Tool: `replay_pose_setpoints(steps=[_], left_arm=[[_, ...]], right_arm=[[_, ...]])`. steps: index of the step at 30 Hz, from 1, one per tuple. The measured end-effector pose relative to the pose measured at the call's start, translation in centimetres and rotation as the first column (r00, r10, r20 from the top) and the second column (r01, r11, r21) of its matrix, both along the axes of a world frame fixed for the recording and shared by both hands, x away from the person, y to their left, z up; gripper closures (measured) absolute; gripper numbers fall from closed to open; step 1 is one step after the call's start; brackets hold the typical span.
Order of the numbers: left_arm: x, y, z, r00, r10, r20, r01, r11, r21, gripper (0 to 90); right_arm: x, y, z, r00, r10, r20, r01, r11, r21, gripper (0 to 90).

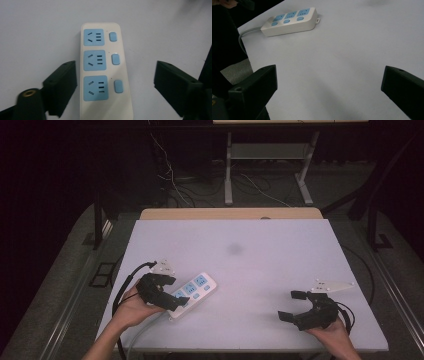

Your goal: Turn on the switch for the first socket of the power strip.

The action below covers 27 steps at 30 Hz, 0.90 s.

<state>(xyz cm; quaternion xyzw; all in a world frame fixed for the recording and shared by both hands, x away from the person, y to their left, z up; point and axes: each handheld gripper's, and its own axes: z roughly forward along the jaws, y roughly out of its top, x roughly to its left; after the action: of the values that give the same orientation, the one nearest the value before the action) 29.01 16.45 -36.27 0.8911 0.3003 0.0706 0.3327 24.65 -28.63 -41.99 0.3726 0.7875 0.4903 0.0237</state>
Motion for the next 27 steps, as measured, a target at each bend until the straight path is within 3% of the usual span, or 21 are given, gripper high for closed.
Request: replay_pose_setpoints(steps=[9, 19, 21, 27], left_arm=[[0.6, 0.3, -0.2, 1.0, -0.004, -0.006, 0.004, 0.9999, -0.011, 52.4], [1.5, -0.2, -0.9, 0.9984, -0.03, -0.048, 0.031, 0.9994, 0.016, 84.6], [1.6, -0.3, -1.1, 0.998, -0.031, -0.054, 0.032, 0.9992, 0.023, 88.7], [1.7, -0.8, -1.7, 0.9966, -0.042, -0.071, 0.045, 0.9978, 0.048, 89.1]], right_arm=[[0.0, 0.0, 0.0, 1.0, 0.001, -0.002, -0.001, 1.0, -0.002, 0.0], [0.0, 0.0, 0.0, 1.0, 0.002, 0.0, -0.002, 1.0, -0.005, 0.0], [0.0, 0.0, 0.0, 1.0, 0.002, -0.001, -0.002, 1.0, -0.005, 0.0], [0.0, 0.0, 0.0, 1.0, 0.003, -0.001, -0.003, 1.0, -0.005, 0.0]])
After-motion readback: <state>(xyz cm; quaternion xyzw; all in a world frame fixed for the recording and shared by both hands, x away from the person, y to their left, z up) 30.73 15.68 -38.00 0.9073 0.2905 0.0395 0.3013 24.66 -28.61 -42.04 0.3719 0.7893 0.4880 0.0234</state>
